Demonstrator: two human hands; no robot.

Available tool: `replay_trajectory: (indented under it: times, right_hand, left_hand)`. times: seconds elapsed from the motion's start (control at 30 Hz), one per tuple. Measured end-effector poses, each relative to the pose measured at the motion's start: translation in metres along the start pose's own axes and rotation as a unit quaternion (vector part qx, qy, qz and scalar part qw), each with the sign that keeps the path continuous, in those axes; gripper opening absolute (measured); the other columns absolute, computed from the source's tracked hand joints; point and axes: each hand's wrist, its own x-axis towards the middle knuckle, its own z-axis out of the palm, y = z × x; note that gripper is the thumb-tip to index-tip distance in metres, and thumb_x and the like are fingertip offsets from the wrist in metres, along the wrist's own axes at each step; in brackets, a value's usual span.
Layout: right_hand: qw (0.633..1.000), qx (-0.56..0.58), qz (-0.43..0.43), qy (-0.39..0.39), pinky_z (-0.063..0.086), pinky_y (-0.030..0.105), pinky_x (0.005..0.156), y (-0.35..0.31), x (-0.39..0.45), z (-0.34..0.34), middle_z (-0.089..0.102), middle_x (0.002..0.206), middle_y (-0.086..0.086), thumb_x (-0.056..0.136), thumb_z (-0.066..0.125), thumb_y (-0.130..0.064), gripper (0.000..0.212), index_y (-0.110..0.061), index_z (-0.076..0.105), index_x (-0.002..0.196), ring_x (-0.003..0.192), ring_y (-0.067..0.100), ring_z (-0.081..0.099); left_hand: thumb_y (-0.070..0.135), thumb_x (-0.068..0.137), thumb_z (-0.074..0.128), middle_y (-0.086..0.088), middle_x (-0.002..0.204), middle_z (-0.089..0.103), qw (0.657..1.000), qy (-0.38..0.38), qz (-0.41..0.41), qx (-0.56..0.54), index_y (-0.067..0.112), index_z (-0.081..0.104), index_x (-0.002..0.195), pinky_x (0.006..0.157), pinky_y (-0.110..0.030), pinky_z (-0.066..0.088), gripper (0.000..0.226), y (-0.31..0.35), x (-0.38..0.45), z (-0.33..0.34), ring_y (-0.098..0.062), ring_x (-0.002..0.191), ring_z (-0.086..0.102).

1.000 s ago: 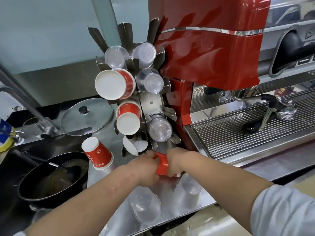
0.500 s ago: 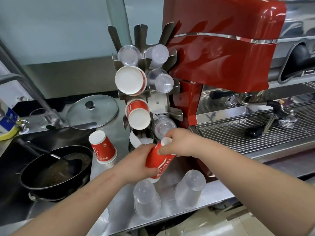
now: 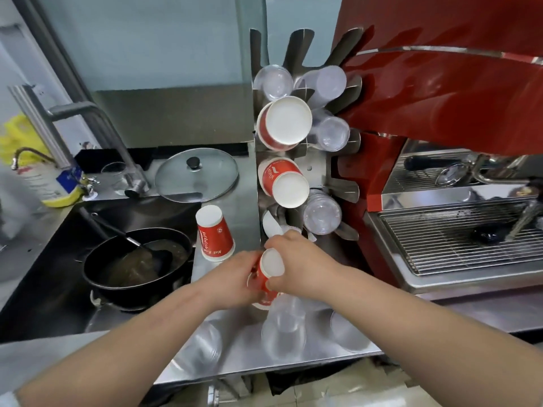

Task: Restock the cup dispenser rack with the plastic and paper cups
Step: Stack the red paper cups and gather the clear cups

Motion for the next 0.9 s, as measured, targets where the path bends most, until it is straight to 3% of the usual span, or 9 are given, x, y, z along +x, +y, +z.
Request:
replay_trajectory:
  times: [0.1,0.23,0.33,0.4,0.53,0.7,0.9]
  right_hand:
    - [1.0,-0.003,-0.016,-0.004,0.049,0.034,0.08,-0.007,0.004,0.01,0.046,0.107,0.0,0.066,0.073,-0.036,0.05,-0.025,0.051,0.11,0.1,0.021,0.054]
    - [0.999,0.0,-0.045,0.0,0.042,0.028,0.074,-0.024,0.008,0.001,0.049,0.105,0.001,0.071,0.071,-0.034,0.04,-0.022,0.054,0.105,0.102,0.016,0.05]
    - [0.998,0.005,-0.068,0.004,0.045,0.029,0.08,-0.041,0.013,-0.008,0.05,0.106,-0.001,0.071,0.071,-0.033,0.043,-0.022,0.055,0.11,0.103,0.014,0.05]
    - [0.997,0.003,-0.081,0.011,0.046,0.03,0.083,-0.052,0.018,-0.009,0.05,0.108,-0.001,0.07,0.072,-0.034,0.049,-0.026,0.055,0.115,0.102,0.015,0.052]
    - [0.994,-0.008,-0.103,0.023,0.046,0.034,0.09,-0.071,0.029,-0.012,0.051,0.114,0.0,0.072,0.072,-0.034,0.054,-0.026,0.053,0.122,0.107,0.019,0.053]
    - [0.99,-0.015,-0.135,0.039,0.035,0.023,0.087,-0.091,0.042,-0.019,0.049,0.127,0.0,0.077,0.07,-0.029,0.062,-0.024,0.047,0.134,0.117,0.018,0.047]
    - [0.983,-0.022,-0.154,0.095,0.032,0.026,0.101,-0.108,0.062,-0.04,0.047,0.137,-0.001,0.078,0.07,-0.031,0.067,-0.024,0.043,0.139,0.127,0.016,0.042]
  left_hand:
    - [0.017,0.073,0.076,0.0,0.096,0.065,1.0,0.0,-0.023,-0.001,0.017,0.057,0.1,0.081,-0.039,0.054,0.034,-0.009,-0.005,-0.001,-0.019,0.09,0.065]
    - [0.016,0.076,0.078,0.016,0.106,0.059,0.998,0.006,-0.043,-0.038,0.025,0.05,0.116,0.078,-0.006,0.045,0.049,-0.019,-0.016,-0.012,0.002,0.094,0.059]
    - [0.015,0.077,0.077,0.026,0.107,0.056,0.996,0.035,-0.051,-0.064,0.034,0.048,0.116,0.078,0.0,0.041,0.052,-0.03,-0.026,-0.02,0.015,0.097,0.055]
    - [0.018,0.076,0.077,0.026,0.113,0.059,0.993,0.054,-0.054,-0.091,0.04,0.047,0.12,0.084,-0.005,0.043,0.057,-0.038,-0.033,-0.026,0.015,0.104,0.055]
    - [0.021,0.072,0.08,0.019,0.12,0.062,0.986,0.093,-0.046,-0.133,0.038,0.049,0.126,0.099,-0.032,0.051,0.065,-0.055,-0.042,-0.035,0.002,0.112,0.06]
    - [0.021,0.069,0.082,0.01,0.128,0.057,0.974,0.155,-0.037,-0.159,0.041,0.045,0.131,0.102,-0.037,0.05,0.075,-0.069,-0.048,-0.045,-0.004,0.12,0.056]
    - [0.037,0.062,0.089,0.003,0.13,0.056,0.96,0.225,-0.032,-0.163,0.04,0.042,0.137,0.101,-0.044,0.05,0.089,-0.085,-0.029,-0.067,-0.014,0.122,0.056]
